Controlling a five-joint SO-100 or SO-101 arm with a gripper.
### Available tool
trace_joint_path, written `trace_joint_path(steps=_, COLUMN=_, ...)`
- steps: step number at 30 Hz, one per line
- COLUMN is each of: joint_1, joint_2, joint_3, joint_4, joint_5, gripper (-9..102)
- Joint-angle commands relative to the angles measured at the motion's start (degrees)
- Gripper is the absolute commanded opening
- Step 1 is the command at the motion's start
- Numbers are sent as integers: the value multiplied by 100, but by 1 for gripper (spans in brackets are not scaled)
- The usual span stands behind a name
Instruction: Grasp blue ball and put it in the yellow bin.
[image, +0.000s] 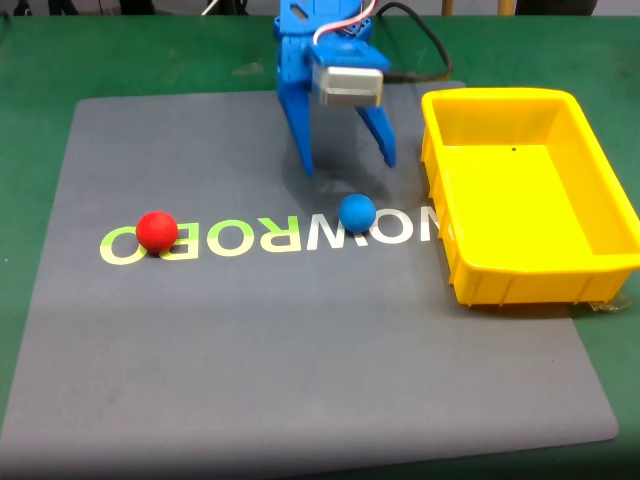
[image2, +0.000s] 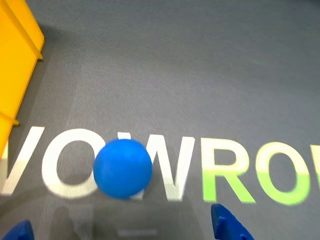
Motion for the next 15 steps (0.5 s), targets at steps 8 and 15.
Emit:
trace_joint_path(steps=8, joint_1=-176, joint_2=-1195, joint_3=-976, joint_4=-721, joint_5=-193, gripper=39)
trace_joint_path(steps=15, joint_1=-202, joint_2=-1828, joint_3=-1433, joint_4=-826, joint_5=-202, gripper=35)
